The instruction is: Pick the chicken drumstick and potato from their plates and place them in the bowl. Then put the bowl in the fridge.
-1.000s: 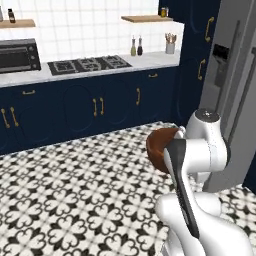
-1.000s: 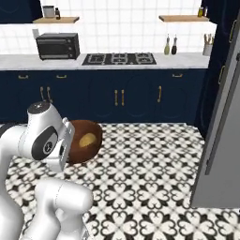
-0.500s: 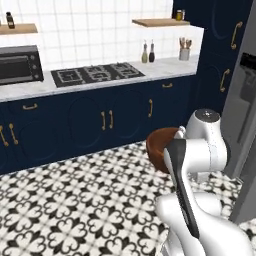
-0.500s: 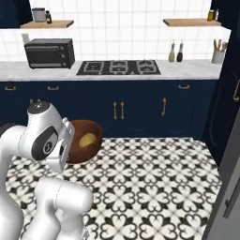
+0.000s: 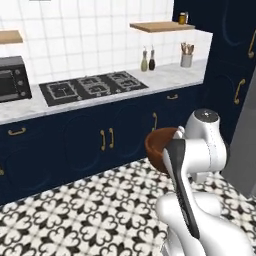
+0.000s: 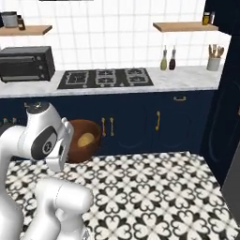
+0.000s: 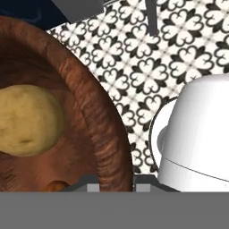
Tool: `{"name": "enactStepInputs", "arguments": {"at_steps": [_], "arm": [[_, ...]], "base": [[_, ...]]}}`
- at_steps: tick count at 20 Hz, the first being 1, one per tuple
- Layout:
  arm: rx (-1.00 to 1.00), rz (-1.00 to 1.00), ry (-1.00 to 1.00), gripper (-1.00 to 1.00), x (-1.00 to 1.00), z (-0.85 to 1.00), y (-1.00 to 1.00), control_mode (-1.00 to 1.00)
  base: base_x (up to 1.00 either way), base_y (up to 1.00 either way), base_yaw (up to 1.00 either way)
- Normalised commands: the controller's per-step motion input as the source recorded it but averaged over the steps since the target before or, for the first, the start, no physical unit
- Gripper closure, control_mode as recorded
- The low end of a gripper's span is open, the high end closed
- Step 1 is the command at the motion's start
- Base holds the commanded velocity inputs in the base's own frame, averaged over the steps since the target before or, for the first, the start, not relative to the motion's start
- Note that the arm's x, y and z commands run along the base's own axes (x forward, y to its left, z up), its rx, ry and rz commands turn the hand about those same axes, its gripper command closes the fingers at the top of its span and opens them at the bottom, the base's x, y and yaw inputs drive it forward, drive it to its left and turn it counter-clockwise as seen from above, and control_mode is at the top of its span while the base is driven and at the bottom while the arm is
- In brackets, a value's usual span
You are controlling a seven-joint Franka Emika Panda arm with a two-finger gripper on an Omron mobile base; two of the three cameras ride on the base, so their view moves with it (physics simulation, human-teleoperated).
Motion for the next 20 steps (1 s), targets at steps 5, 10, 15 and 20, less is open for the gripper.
{"name": "enactStepInputs", "arguments": {"at_steps": [5, 10, 15, 20], "arm": [[0.0, 0.0, 0.0, 1.0, 0.0, 0.0, 0.0, 1.0], [0.0, 0.0, 0.0, 1.0, 0.0, 0.0, 0.0, 1.0], [0.0, 0.0, 0.0, 1.0, 0.0, 0.0, 0.0, 1.0], [0.0, 0.0, 0.0, 1.0, 0.0, 0.0, 0.0, 1.0]], "base": [[1.0, 0.14, -0.48], [0.93, 0.12, -0.56], [0.36, 0.0, -0.63], [0.43, 0.0, -0.73]]}}
